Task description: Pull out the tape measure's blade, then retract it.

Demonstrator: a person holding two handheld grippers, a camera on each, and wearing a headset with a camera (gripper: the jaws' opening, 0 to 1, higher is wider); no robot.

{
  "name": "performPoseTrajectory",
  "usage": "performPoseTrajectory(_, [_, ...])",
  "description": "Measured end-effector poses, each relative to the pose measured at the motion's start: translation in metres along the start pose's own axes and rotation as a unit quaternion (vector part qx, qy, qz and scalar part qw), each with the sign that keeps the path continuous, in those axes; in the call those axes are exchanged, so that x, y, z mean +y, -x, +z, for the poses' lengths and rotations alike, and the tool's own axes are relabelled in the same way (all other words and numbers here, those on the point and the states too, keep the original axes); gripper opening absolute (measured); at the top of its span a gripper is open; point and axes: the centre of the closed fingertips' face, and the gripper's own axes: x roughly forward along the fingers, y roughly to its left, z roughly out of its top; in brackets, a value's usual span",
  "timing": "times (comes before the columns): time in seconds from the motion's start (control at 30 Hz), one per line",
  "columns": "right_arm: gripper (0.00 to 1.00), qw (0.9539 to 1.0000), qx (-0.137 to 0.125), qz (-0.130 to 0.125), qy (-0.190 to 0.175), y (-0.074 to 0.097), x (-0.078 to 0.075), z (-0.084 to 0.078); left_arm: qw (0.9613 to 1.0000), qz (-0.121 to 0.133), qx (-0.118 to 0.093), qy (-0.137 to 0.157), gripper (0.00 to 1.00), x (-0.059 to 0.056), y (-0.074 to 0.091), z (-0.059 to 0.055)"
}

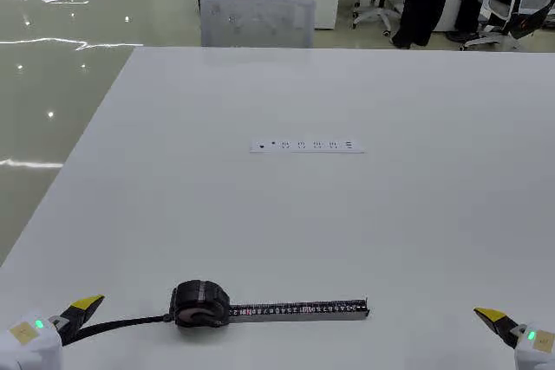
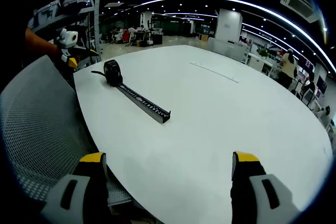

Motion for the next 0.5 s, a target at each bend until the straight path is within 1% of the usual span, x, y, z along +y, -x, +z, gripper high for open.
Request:
performPoseTrajectory(0.03, [1.00,1.0000,0.003,0.004,-0.008,-0.001,0.001,-0.001,0.9999,-0.011,-0.001,0.013,1.00,-0.005,0.000,0.000])
performPoseTrajectory(0.07, [1.00,0.9999,0.007,0.006,-0.011,-0.002,0.001,-0.003,0.9994,-0.015,0.019,0.025,1.00,-0.006,-0.001,-0.007])
performPoseTrajectory(0.1, [1.00,0.9999,0.010,0.006,-0.010,-0.002,0.001,-0.004,0.9981,-0.011,0.052,0.031,1.00,-0.005,0.000,-0.019])
performPoseTrajectory(0.13, [1.00,0.9999,0.009,0.009,-0.010,-0.002,0.002,-0.004,0.9978,-0.006,0.060,0.026,1.00,-0.001,-0.001,-0.023])
performPoseTrajectory(0.2, [1.00,0.9999,0.006,0.012,-0.004,-0.001,0.005,-0.004,0.9995,-0.002,0.032,0.002,1.00,0.001,-0.003,-0.015])
performPoseTrajectory(0.23, [1.00,0.9999,0.001,0.013,0.000,-0.001,0.005,-0.003,0.9994,-0.002,0.034,0.003,1.00,0.001,-0.002,-0.016])
performPoseTrajectory(0.27, [1.00,0.9999,0.005,0.014,0.001,-0.001,0.005,-0.004,0.9992,-0.002,0.037,0.014,1.00,0.000,-0.002,-0.015])
performPoseTrajectory(0.3, [1.00,0.9997,0.018,0.020,-0.002,-0.001,0.008,-0.008,0.9986,-0.001,0.045,0.026,1.00,0.000,-0.002,-0.018])
performPoseTrajectory(0.33, [1.00,0.9992,0.028,0.026,-0.012,-0.001,0.010,-0.012,0.9988,0.003,0.046,0.018,1.00,0.001,-0.002,-0.017])
performPoseTrajectory(0.4, [1.00,0.9995,0.018,0.027,-0.007,-0.002,0.009,-0.010,0.9989,0.005,0.044,0.018,1.00,0.002,-0.002,-0.015])
performPoseTrajectory(0.43, [1.00,0.9996,0.014,0.026,-0.004,-0.002,0.009,-0.008,0.9987,0.007,0.046,0.020,1.00,0.002,-0.002,-0.015])
performPoseTrajectory(0.47, [1.00,0.9996,0.015,0.022,-0.002,-0.002,0.007,-0.008,0.9984,0.008,0.052,0.023,1.00,0.003,-0.002,-0.016])
performPoseTrajectory(0.5, [1.00,0.9995,0.018,0.025,-0.007,-0.002,0.007,-0.008,0.9977,0.008,0.062,0.028,1.00,0.003,-0.003,-0.019])
